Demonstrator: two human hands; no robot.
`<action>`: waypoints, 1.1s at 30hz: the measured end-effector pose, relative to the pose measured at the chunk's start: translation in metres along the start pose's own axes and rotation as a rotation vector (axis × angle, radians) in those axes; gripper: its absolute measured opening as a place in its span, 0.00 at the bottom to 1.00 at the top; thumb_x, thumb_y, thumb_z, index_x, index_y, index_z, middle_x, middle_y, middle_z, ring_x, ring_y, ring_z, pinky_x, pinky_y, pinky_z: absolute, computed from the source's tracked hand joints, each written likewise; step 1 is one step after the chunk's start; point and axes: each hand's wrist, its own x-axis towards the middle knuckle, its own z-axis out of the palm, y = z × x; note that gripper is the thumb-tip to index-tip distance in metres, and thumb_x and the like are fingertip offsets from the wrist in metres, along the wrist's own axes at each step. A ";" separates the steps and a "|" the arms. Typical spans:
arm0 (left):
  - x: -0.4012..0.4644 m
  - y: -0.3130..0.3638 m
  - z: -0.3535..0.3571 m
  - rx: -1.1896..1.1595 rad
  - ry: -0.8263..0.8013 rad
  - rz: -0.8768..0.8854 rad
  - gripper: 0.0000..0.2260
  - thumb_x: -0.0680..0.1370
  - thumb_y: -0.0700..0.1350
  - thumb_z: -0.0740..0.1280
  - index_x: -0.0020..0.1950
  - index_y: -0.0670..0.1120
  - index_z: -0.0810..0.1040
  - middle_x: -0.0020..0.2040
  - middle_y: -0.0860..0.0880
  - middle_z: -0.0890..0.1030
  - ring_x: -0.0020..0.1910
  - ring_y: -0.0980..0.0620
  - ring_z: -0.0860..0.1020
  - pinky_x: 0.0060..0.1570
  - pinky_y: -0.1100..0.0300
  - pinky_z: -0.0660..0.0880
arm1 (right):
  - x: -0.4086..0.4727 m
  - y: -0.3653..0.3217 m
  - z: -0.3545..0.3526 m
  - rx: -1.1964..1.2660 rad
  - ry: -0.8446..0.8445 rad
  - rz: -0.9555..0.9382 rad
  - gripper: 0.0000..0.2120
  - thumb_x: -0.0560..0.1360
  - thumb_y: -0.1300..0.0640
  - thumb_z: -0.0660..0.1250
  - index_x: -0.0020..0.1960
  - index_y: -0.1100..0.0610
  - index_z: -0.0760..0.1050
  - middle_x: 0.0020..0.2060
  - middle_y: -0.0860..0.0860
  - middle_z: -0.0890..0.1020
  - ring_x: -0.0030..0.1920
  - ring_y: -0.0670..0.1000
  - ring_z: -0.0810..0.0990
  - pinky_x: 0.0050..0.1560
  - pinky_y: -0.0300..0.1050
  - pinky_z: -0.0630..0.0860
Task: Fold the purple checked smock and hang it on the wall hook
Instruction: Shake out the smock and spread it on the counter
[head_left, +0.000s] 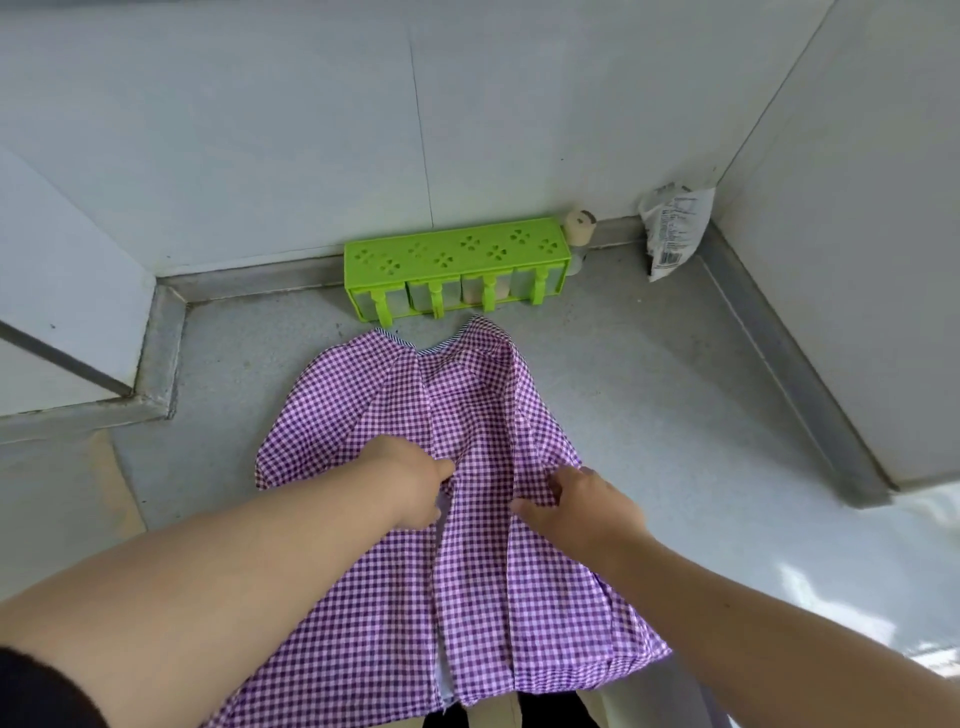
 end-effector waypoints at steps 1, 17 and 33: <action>0.002 0.002 -0.001 0.019 0.009 -0.002 0.30 0.85 0.63 0.54 0.85 0.56 0.53 0.67 0.48 0.80 0.59 0.44 0.81 0.53 0.51 0.79 | 0.001 -0.001 0.002 0.017 -0.006 0.025 0.34 0.70 0.21 0.62 0.62 0.46 0.74 0.51 0.44 0.81 0.47 0.48 0.81 0.47 0.48 0.80; 0.027 0.003 -0.038 -0.162 0.490 0.006 0.31 0.82 0.56 0.66 0.80 0.49 0.57 0.72 0.45 0.72 0.65 0.43 0.77 0.62 0.44 0.77 | 0.025 0.011 -0.016 0.321 -0.127 -0.078 0.11 0.85 0.51 0.58 0.46 0.51 0.75 0.46 0.49 0.81 0.44 0.50 0.80 0.42 0.42 0.75; 0.041 0.019 -0.122 -0.483 0.513 -0.061 0.09 0.83 0.54 0.67 0.57 0.50 0.75 0.46 0.52 0.79 0.45 0.50 0.79 0.48 0.49 0.80 | 0.024 0.026 -0.091 0.180 -0.088 -0.035 0.23 0.75 0.43 0.70 0.64 0.54 0.70 0.47 0.47 0.81 0.46 0.49 0.80 0.43 0.47 0.79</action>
